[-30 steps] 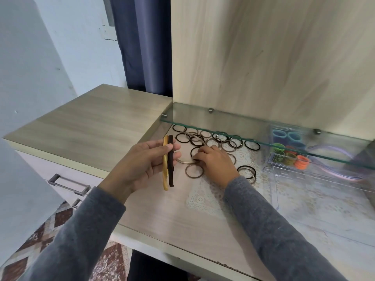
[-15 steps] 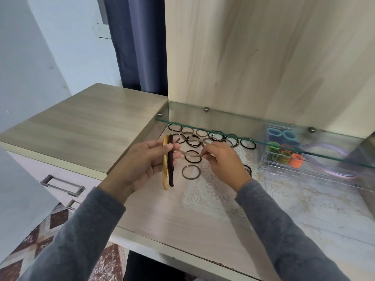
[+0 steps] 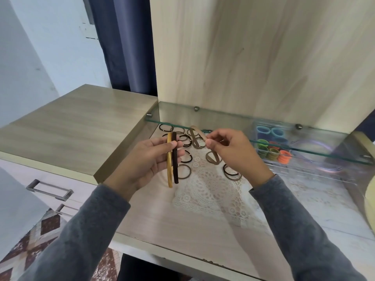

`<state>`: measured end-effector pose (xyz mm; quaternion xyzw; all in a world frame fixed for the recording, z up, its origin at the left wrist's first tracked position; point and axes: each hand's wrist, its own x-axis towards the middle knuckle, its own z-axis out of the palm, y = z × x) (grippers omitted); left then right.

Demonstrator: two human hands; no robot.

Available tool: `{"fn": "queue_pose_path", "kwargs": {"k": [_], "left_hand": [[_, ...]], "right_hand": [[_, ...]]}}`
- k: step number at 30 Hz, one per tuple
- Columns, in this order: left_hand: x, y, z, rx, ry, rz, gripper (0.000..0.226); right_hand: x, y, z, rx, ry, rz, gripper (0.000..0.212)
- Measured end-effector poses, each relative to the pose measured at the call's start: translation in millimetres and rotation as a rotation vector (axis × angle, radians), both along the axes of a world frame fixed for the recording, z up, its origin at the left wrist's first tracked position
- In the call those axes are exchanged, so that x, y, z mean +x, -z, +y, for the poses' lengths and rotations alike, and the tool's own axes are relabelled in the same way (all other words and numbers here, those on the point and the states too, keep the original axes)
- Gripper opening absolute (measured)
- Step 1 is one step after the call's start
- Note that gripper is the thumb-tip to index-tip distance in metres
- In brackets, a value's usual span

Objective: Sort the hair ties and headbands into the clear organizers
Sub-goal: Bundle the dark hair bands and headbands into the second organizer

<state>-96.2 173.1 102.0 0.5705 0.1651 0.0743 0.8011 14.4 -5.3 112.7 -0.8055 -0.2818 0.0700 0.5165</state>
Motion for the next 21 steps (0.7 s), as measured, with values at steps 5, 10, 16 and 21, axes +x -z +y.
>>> {"fn": "queue_pose_path", "kwargs": {"k": [5, 10, 16, 21], "left_hand": [[9, 1, -9, -0.030, -0.009, 0.002, 0.017], [14, 2, -16, -0.065, -0.015, 0.007, 0.019], [18, 6, -19, -0.077, -0.003, 0.013, 0.022], [20, 9, -18, -0.075, 0.011, 0.004, 0.023]], "right_hand": [[-5, -3, 0, 0.082, 0.004, 0.169, 0.008], [-8, 1, 7, 0.173, -0.031, 0.340, 0.004], [-12, 5, 15, 0.209, -0.062, 0.422, 0.010], [-14, 7, 18, 0.218, -0.042, 0.428, 0.014]]}}
